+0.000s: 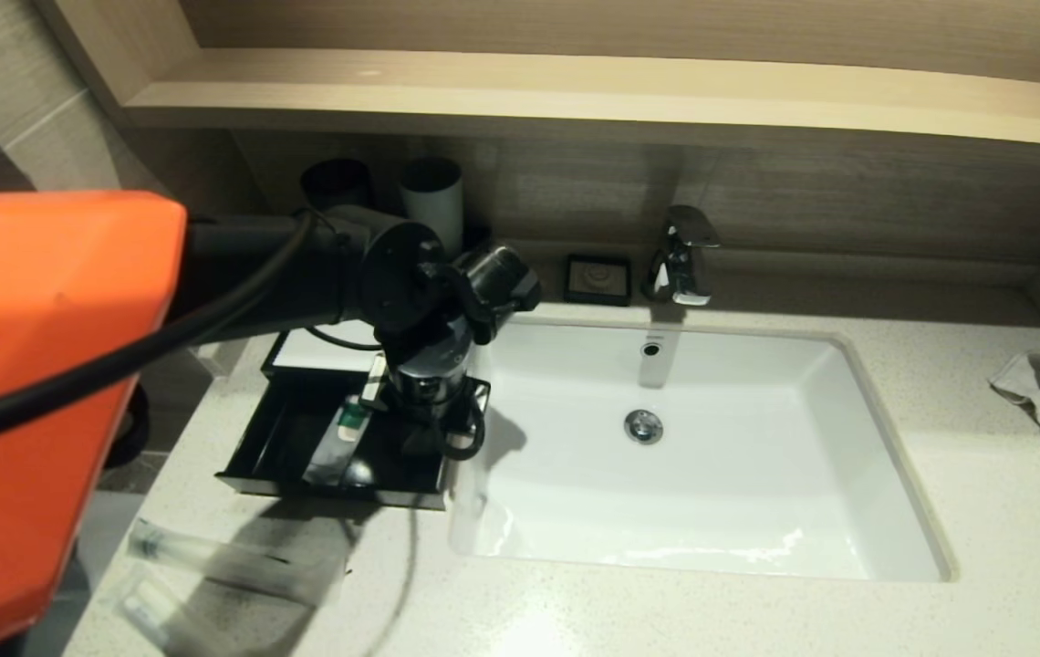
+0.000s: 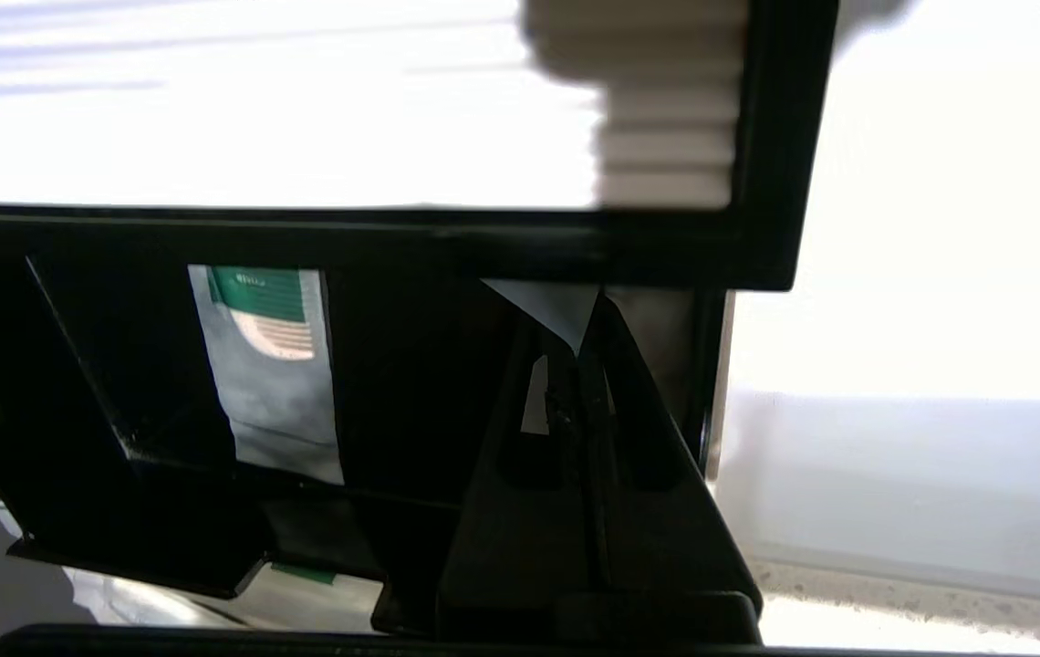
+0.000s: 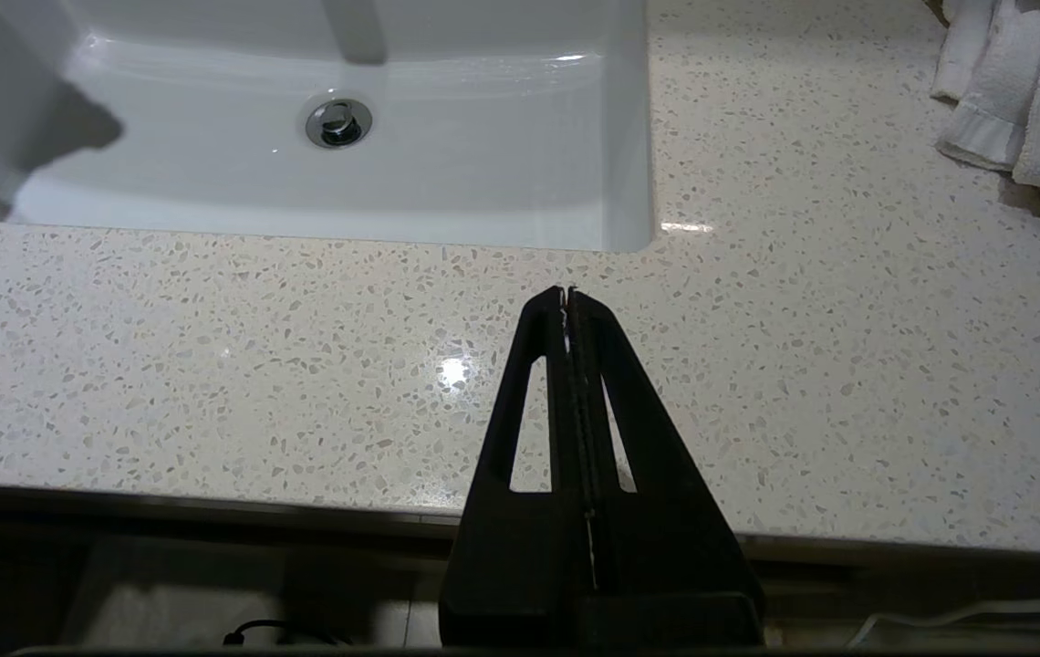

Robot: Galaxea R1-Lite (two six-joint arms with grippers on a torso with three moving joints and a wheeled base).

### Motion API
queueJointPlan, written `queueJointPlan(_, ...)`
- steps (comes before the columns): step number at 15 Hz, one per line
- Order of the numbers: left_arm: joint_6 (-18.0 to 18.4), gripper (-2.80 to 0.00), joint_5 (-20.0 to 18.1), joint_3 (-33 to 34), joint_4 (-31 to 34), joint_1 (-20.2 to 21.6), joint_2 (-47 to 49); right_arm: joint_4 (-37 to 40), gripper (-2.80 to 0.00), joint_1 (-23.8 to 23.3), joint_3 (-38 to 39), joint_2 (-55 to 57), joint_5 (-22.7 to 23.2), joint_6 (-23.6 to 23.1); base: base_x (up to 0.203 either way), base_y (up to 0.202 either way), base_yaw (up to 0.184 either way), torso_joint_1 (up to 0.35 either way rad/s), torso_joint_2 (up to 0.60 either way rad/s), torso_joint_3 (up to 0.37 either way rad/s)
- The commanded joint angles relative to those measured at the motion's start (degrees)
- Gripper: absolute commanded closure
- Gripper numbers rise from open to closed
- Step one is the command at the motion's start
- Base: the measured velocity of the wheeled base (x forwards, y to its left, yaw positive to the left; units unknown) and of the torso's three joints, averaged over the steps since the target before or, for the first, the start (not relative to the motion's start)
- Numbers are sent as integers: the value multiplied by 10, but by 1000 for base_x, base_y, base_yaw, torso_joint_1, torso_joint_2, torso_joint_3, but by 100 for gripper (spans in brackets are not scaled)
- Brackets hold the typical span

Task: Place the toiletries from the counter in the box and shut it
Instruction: Place the bathroom toiletry into the drawer

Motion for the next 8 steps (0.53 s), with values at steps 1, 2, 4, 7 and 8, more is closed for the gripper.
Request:
queueJointPlan(1, 4, 0, 2, -1, -4, 2, 1, 0, 0, 0, 0, 0, 0, 0, 0, 0, 0, 0, 0, 0)
queueJointPlan(2, 6, 0, 2, -1, -4, 3, 1, 0, 0, 0, 0, 0, 0, 0, 0, 0, 0, 0, 0, 0)
queueJointPlan(4, 7, 0, 2, 0, -6, 3, 0, 0, 0, 0, 0, 0, 0, 0, 0, 0, 0, 0, 0, 0)
queueJointPlan(7, 8, 0, 2, -1, -5, 4, -2, 0, 0, 0, 0, 0, 0, 0, 0, 0, 0, 0, 0, 0)
queueJointPlan(8, 8, 0, 2, -1, -5, 4, -3, 0, 0, 0, 0, 0, 0, 0, 0, 0, 0, 0, 0, 0)
